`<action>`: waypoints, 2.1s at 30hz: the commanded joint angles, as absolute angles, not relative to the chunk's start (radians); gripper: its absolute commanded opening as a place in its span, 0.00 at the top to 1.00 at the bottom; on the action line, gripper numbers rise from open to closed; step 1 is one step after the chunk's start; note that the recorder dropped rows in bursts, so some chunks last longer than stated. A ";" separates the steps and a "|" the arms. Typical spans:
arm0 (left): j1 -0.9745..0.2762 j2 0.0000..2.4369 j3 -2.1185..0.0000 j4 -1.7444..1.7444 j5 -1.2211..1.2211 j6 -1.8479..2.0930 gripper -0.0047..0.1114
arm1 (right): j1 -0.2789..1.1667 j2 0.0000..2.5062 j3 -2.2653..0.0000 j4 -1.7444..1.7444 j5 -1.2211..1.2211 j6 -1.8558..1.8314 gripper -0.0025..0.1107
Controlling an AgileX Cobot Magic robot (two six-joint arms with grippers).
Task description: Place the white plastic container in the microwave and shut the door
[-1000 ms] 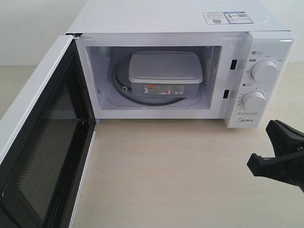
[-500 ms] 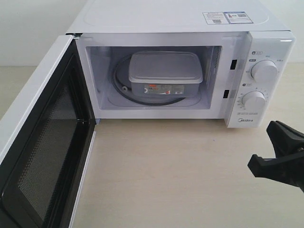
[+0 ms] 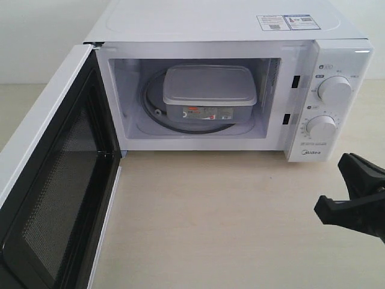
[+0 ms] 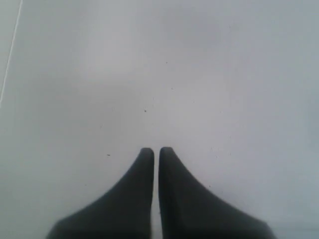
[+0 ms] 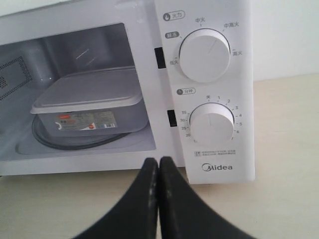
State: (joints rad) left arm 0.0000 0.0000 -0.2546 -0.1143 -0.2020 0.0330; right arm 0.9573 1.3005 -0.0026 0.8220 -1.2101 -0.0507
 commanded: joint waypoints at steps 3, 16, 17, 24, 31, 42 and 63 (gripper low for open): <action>-0.004 0.000 -0.263 -0.124 -0.072 -0.030 0.92 | 0.959 1.296 0.000 0.847 -1.221 -0.060 0.98; -0.004 0.302 -0.445 -0.122 0.195 -0.030 0.92 | 0.959 1.296 0.000 0.985 -1.221 -0.061 0.98; -0.004 0.327 -0.465 -0.122 0.220 -0.030 0.92 | 0.959 1.296 0.000 0.985 -1.221 -0.061 0.98; -0.004 0.482 -0.607 -0.124 0.388 -0.030 0.92 | 0.959 1.296 0.000 0.985 -1.221 -0.064 0.98; -0.004 0.552 -0.660 -0.124 0.458 -0.021 0.92 | 0.959 1.296 0.000 0.985 -1.221 -0.064 0.98; -0.004 0.798 -0.833 -0.624 0.886 0.743 0.92 | 0.959 1.296 0.000 0.985 -1.221 -0.092 0.98; -0.004 1.054 -0.882 -0.787 1.161 0.861 0.92 | 0.959 1.296 0.000 0.985 -1.221 -0.114 0.98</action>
